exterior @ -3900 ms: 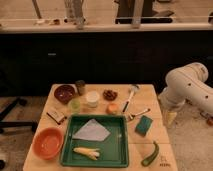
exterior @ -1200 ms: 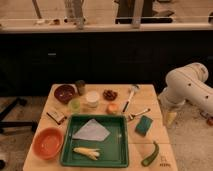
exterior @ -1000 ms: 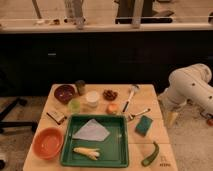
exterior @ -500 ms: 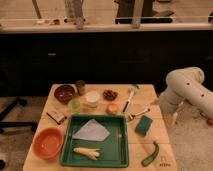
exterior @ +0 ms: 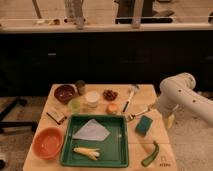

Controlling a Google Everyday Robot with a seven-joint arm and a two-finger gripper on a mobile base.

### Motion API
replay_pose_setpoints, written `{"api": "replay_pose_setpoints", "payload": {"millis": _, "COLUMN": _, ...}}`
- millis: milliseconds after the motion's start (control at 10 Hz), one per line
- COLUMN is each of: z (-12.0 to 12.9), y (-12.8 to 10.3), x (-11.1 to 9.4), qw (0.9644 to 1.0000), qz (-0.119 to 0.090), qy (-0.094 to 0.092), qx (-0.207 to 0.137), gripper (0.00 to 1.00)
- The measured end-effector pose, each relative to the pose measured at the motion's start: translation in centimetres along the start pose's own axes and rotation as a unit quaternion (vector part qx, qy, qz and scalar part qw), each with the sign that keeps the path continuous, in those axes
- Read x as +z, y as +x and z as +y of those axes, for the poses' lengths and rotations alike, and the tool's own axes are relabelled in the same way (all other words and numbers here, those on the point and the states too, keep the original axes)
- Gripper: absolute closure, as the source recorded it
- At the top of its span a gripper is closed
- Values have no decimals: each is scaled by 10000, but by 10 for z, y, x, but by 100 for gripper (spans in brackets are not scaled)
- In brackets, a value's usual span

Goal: Wipe red bowl with sponge

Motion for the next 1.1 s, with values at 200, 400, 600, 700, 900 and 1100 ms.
{"api": "replay_pose_setpoints", "payload": {"millis": 200, "z": 2, "y": 0, "x": 0, "qw": 10000, "qz": -5, "qy": 8, "qx": 2, "gripper": 20}}
{"api": "replay_pose_setpoints", "payload": {"millis": 400, "z": 5, "y": 4, "x": 4, "qw": 9986, "qz": 193, "qy": -28, "qx": -486, "gripper": 20}}
{"api": "replay_pose_setpoints", "payload": {"millis": 600, "z": -4, "y": 6, "x": 20, "qw": 9922, "qz": 258, "qy": -148, "qx": -1212, "gripper": 20}}
{"api": "replay_pose_setpoints", "payload": {"millis": 700, "z": -9, "y": 6, "x": 34, "qw": 9898, "qz": 235, "qy": -236, "qx": -1387, "gripper": 20}}
{"api": "replay_pose_setpoints", "payload": {"millis": 900, "z": -16, "y": 3, "x": 52, "qw": 9880, "qz": 173, "qy": -401, "qx": -1481, "gripper": 20}}
{"api": "replay_pose_setpoints", "payload": {"millis": 1100, "z": -21, "y": -3, "x": 65, "qw": 9858, "qz": 98, "qy": -540, "qx": -1588, "gripper": 20}}
